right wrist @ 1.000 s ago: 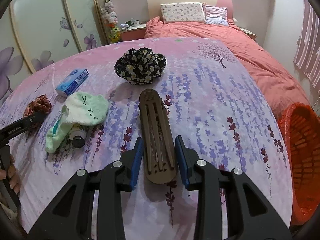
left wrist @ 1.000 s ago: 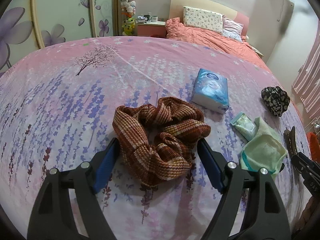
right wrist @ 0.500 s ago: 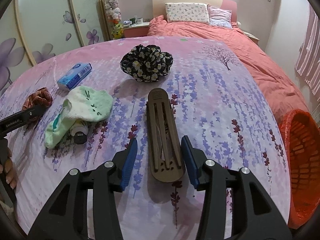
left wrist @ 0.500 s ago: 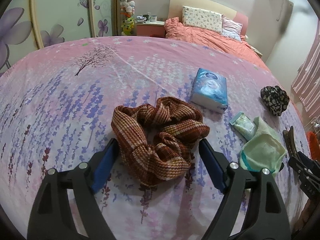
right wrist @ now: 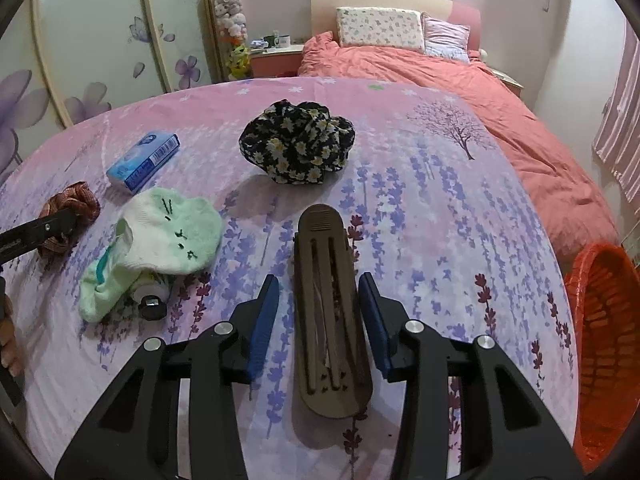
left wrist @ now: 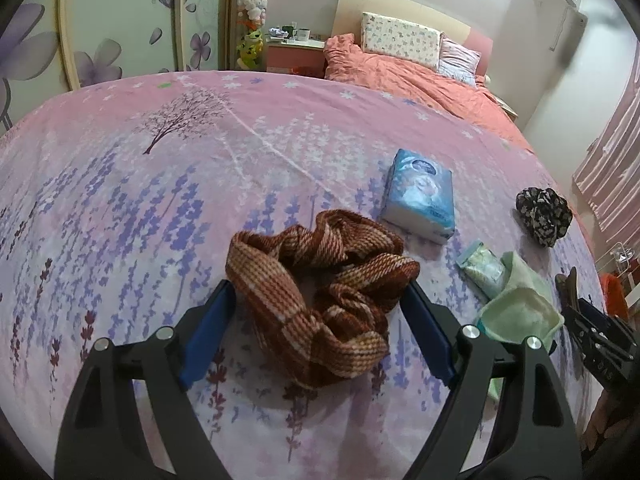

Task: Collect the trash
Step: 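Grasp the brown slotted plastic piece with the right tool while the left tool grasps the plaid scarf, then carry the scarf and slotted piece in both tools over the orange basket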

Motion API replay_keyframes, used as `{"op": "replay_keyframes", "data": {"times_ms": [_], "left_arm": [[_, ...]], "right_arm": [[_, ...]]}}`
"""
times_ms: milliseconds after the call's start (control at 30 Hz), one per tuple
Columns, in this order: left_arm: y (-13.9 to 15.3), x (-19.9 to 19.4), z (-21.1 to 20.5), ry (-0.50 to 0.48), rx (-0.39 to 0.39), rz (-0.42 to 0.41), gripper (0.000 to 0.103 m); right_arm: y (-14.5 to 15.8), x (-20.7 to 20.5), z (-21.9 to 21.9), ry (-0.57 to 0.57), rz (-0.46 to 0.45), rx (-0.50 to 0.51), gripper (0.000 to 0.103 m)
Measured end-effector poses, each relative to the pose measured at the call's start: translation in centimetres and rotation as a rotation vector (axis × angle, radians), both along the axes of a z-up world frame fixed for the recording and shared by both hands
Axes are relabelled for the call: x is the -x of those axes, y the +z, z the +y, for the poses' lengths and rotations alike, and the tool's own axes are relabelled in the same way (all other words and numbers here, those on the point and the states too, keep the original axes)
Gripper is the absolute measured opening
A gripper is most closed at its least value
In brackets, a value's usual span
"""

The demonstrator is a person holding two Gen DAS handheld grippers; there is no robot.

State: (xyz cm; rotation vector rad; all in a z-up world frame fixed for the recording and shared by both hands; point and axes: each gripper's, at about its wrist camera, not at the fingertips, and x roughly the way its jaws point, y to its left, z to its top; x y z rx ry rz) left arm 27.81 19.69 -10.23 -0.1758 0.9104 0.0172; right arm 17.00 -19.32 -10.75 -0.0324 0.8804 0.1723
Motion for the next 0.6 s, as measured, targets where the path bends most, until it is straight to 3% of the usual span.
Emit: {"op": "replay_keyframes", "data": {"times_ms": [167, 300, 433, 600], "left_arm": [[-0.1, -0.7, -0.5, 0.016, -0.007, -0.008, 0.078], [0.2, -1.1, -0.9, 0.003, -0.006, -0.031, 0.042], [0.9, -1.1, -1.3, -0.005, -0.016, -0.053, 0.035], [2.9, 0.1, -1.6, -0.006, -0.021, -0.101, 0.034]], "right_arm": [[0.0, 0.2, -0.4, 0.002, 0.000, -0.014, 0.034], [0.2, 0.4, -0.9, 0.020, 0.000, -0.038, 0.033], [0.5, 0.6, -1.6, 0.022, 0.011, -0.085, 0.033], [2.0, 1.9, -2.2, 0.007, -0.023, -0.097, 0.033]]}}
